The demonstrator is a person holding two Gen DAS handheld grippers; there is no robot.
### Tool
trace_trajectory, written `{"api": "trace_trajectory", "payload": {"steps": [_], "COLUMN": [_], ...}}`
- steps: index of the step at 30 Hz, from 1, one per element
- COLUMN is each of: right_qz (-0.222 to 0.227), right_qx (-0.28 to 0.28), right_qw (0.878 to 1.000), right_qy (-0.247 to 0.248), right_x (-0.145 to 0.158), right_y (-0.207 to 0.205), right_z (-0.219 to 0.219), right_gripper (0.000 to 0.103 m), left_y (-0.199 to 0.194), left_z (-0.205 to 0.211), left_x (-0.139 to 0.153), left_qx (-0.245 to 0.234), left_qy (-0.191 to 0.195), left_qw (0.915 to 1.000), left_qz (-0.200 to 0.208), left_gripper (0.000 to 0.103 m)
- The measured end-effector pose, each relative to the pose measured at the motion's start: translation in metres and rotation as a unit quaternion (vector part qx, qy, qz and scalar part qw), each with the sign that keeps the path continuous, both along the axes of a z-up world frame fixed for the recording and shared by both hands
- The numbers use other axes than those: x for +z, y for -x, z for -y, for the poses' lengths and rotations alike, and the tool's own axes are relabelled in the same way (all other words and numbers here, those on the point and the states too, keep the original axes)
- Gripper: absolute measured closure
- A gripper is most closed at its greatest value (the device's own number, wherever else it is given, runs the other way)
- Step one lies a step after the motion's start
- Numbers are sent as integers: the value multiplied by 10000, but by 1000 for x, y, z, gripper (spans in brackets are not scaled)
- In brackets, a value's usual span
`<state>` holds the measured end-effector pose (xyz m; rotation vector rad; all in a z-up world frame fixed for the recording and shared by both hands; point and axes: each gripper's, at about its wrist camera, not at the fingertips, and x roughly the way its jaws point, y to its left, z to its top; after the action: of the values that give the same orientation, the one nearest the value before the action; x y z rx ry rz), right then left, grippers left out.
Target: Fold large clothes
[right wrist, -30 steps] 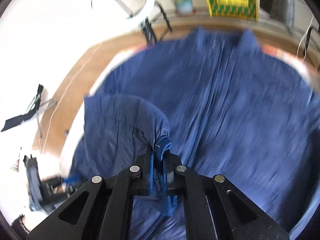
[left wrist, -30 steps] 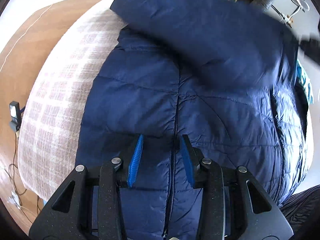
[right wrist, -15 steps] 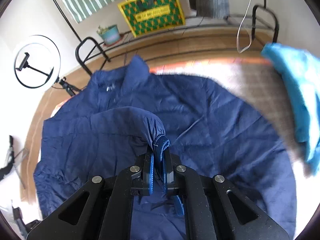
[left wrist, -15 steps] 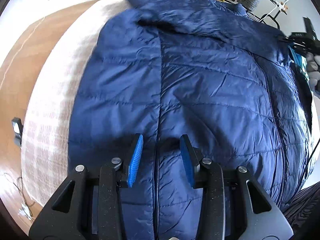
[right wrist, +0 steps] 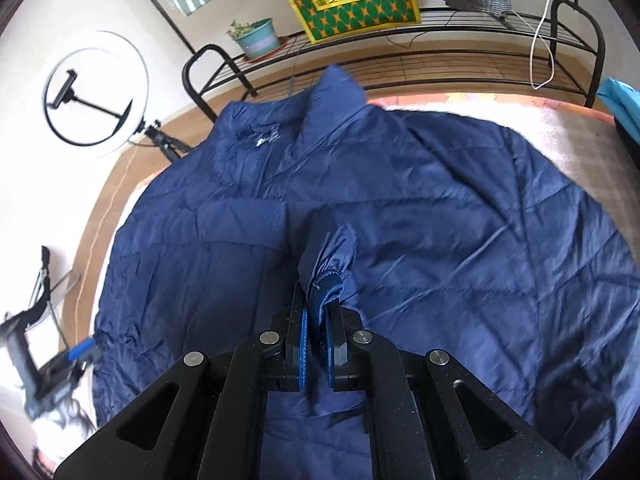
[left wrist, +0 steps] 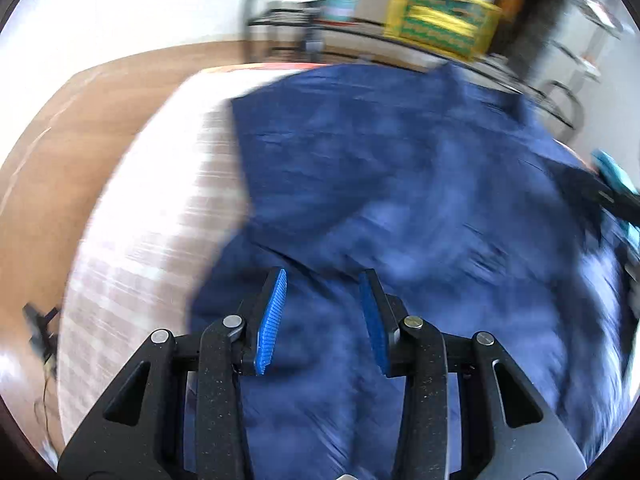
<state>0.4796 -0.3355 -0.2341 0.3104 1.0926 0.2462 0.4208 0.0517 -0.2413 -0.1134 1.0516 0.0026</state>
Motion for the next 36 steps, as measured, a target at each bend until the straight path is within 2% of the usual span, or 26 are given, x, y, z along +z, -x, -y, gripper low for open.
{"api": "trace_trajectory", "payload": {"steps": [1, 2, 4, 7, 9, 11, 12, 15, 17, 24, 31, 36], "right_qz": [-15, -21, -17, -113, -96, 12, 58, 270, 513, 978, 1304, 1272], "right_qx": [-39, -82, -131, -17, 11, 75, 82, 50, 8, -264, -708, -1187], "right_qw": [10000, 10000, 9991, 9972, 9938, 9921, 9918, 9942, 9943, 9911, 9841, 9783], "right_qy": [-4, 51, 414, 734, 1109, 1253, 1273, 1037, 935, 860, 980, 1129], "right_x": [0, 0, -4, -15, -19, -13, -9, 15, 40, 105, 147, 150], "right_y": [-2, -3, -7, -12, -13, -9, -5, 13, 33, 112, 209, 293], "right_z": [6, 11, 19, 17, 10, 5, 5, 15, 28, 74, 125, 166], "right_gripper": [98, 97, 96, 93, 89, 88, 88, 78, 73, 73, 73, 65], "left_y": [-6, -8, -6, 3, 9, 23, 24, 45, 64, 130, 172, 185], "left_z": [-11, -22, -36, -38, -33, -28, -28, -17, -5, 61, 127, 171], "left_x": [-7, -15, -30, -28, -19, -2, 7, 39, 62, 131, 161, 160], "left_qx": [239, 411, 552, 476, 401, 319, 286, 138, 54, -537, -1269, -1747], "left_qy": [-16, 147, 395, 314, 260, 251, 248, 375, 478, 577, 791, 836], "left_qw": [9997, 9990, 9973, 9981, 9986, 9991, 9993, 9989, 9978, 9908, 9790, 9717], "left_qz": [-60, -138, -295, -222, -205, -90, -31, 246, 448, 1105, 1387, 1355], "left_gripper": [64, 64, 64, 64, 64, 64, 64, 64, 64, 64, 64, 64]}}
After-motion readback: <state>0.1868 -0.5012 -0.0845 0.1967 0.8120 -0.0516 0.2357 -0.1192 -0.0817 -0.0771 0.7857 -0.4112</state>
